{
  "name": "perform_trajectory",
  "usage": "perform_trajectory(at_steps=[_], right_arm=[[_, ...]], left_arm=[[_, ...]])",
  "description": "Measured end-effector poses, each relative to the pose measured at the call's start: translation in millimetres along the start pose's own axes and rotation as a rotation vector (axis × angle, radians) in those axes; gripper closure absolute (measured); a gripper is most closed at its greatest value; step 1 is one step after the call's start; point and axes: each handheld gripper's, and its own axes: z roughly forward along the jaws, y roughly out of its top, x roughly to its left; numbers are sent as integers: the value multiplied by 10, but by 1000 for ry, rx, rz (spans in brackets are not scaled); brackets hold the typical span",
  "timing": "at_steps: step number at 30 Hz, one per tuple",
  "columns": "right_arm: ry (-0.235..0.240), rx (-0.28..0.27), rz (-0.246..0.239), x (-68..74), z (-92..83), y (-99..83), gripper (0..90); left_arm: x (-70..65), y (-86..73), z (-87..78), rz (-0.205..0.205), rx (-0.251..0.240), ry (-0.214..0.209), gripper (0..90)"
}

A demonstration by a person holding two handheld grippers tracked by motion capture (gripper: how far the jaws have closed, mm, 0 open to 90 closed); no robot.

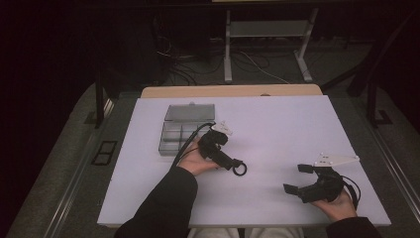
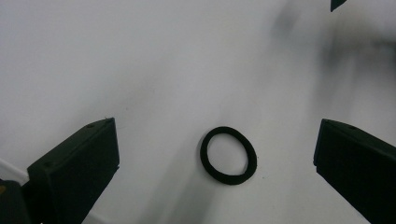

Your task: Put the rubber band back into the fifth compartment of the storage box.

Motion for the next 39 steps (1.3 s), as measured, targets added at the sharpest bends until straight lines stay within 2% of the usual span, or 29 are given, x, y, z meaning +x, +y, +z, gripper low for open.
perform_trajectory(at_steps=[10,11,16,19,22,24,28,29,30,32,33,39], right_arm=[[4,1,3,4,3,1,1],[3,0,1,4,5,1,1],[5,1,2,8,8,0,1],[6,1,1,9,8,0,1],[8,3,2,10,11,1,1],[9,5,1,12,11,2,1],[10,5,1,12,11,2,1],[10,5,0,11,10,2,1],[10,5,-1,12,10,2,1],[10,6,-2,13,12,2,1],[10,6,-4,12,14,1,1],[12,11,-5,13,22,0,1]], left_arm=[[10,-10,113,-15,29,4,19],[15,-7,121,-2,36,3,27],[-11,-6,156,2,53,7,70],[-4,-3,165,10,63,-2,117],[-11,-11,179,-11,70,-13,149],[7,-10,191,15,84,-13,173],[-27,-19,227,-1,89,-13,241],[-17,-13,234,21,90,-13,261],[-19,-11,241,26,89,-11,282],[-31,-14,257,17,89,-13,318],[-22,-13,265,29,89,-11,333],[-15,-29,309,29,108,-4,433]])
